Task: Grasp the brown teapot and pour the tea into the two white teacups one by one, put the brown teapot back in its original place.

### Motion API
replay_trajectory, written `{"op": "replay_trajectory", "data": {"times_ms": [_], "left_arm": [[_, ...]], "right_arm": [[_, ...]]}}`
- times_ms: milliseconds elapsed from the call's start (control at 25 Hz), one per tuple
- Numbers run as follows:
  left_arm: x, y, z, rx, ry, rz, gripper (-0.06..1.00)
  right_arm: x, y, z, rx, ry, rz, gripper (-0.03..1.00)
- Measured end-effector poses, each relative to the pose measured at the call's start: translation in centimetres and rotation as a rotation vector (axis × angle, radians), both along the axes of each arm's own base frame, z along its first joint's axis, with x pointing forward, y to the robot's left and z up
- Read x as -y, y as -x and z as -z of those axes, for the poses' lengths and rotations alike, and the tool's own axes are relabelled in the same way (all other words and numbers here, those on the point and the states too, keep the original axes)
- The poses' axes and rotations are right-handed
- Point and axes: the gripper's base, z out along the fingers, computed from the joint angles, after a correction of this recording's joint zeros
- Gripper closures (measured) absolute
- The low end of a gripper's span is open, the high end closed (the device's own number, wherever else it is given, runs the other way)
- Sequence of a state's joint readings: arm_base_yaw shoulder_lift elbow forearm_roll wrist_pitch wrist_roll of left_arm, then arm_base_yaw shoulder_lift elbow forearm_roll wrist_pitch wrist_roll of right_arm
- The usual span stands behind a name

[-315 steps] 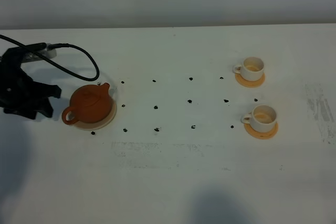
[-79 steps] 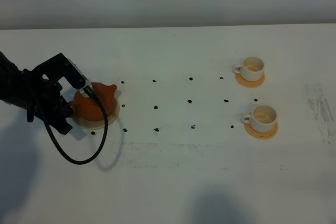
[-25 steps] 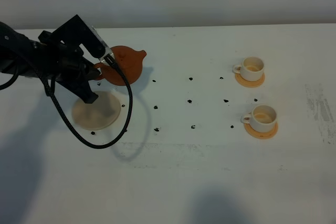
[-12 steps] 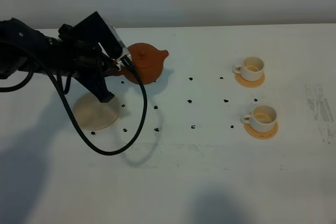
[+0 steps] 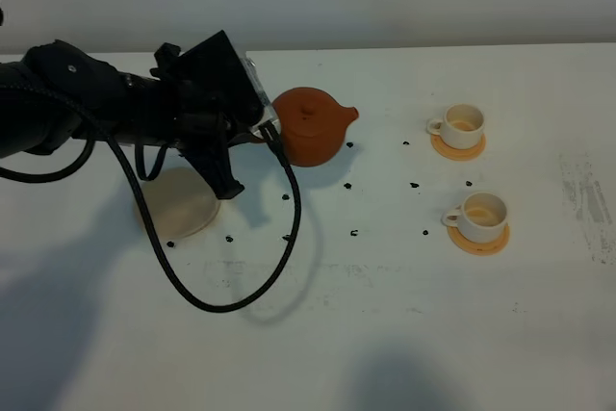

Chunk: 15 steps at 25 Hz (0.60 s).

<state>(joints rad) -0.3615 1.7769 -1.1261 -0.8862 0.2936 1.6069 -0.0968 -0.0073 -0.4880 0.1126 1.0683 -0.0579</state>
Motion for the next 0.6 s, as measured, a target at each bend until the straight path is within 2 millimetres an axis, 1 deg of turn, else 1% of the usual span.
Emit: {"op": "replay_trajectory", "data": {"times_ms": [320, 480, 600], "left_arm": [[0.6, 0.1, 0.0, 0.031, 0.004, 0.042, 0.86], [1.5, 0.0, 0.4, 0.047, 0.034, 0.068, 0.86], [2.1, -0.4, 0.4, 0.051, 0.078, 0.084, 0.86]], "right_arm": [[0.0, 0.0, 0.0, 0.0, 0.0, 0.0, 0.74], [0.0, 0.0, 0.0, 0.0, 0.0, 0.0, 0.74], [0.0, 0.0, 0.0, 0.0, 0.0, 0.0, 0.74]]}}
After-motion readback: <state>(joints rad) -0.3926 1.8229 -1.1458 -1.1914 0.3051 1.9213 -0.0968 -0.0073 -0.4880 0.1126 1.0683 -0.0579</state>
